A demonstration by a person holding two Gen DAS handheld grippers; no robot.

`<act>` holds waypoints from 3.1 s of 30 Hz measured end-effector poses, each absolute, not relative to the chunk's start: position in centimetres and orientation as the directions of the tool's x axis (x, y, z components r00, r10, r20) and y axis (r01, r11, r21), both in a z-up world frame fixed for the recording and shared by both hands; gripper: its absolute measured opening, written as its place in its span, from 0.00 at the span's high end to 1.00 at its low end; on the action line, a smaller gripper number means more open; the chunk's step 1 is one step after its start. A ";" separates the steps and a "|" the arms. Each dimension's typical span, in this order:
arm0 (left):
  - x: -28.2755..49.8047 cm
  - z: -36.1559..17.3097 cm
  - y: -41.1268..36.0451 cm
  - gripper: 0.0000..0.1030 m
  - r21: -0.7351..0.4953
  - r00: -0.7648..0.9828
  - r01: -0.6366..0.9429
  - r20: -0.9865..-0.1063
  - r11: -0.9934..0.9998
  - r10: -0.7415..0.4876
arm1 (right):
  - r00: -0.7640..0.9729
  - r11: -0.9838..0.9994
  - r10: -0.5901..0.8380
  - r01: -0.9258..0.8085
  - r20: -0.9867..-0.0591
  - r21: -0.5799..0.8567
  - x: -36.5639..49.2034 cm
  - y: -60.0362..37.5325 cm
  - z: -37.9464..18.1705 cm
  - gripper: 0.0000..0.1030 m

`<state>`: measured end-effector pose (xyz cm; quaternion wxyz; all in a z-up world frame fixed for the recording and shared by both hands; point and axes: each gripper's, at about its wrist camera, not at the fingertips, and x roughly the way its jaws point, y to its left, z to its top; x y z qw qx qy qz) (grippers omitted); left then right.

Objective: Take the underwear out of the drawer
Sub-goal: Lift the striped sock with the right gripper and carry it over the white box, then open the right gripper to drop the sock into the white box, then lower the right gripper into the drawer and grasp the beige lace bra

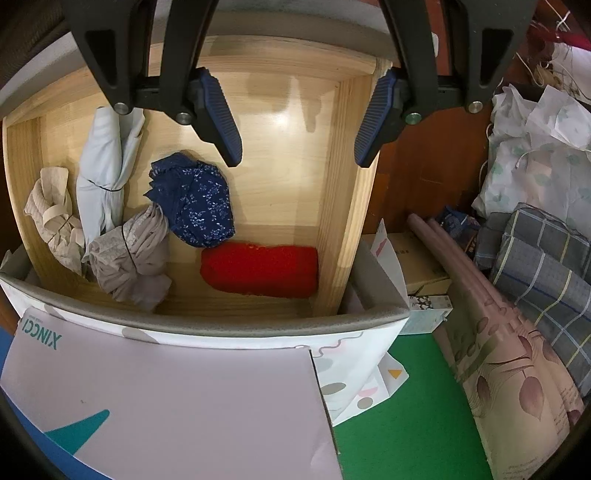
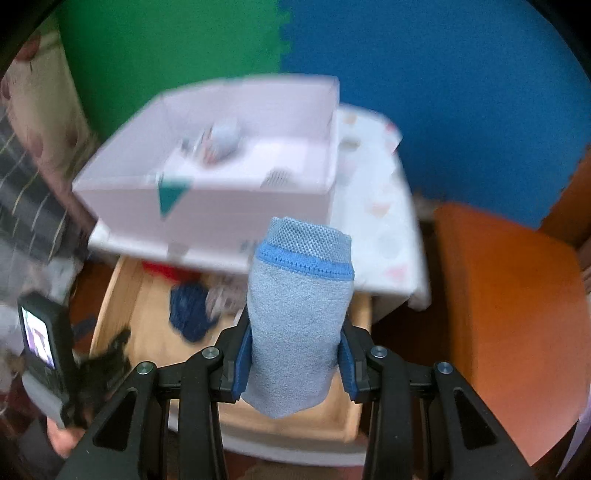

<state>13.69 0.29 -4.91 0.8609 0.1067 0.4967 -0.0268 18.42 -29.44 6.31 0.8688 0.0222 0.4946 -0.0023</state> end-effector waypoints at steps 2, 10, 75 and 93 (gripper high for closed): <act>13.7 -5.0 0.4 0.37 0.153 0.501 0.148 -0.863 0.977 0.059 | 0.432 0.998 0.046 0.028 -0.901 0.064 19.0 -29.4 3.0 0.64; 13.9 -5.1 0.3 0.37 0.142 0.494 0.146 -0.868 0.979 0.052 | 0.448 0.999 0.038 0.014 -0.893 0.050 18.7 -29.2 3.3 0.65; 14.5 -6.1 1.5 0.37 0.129 0.447 0.113 -0.892 0.985 0.066 | 0.380 0.995 0.026 -0.098 -0.925 -0.012 20.7 -28.6 5.2 0.47; 14.8 -6.6 2.1 0.37 0.097 0.424 0.087 -0.904 0.991 0.051 | 0.296 0.997 0.034 -0.080 -0.955 0.011 24.1 -31.8 -7.0 0.47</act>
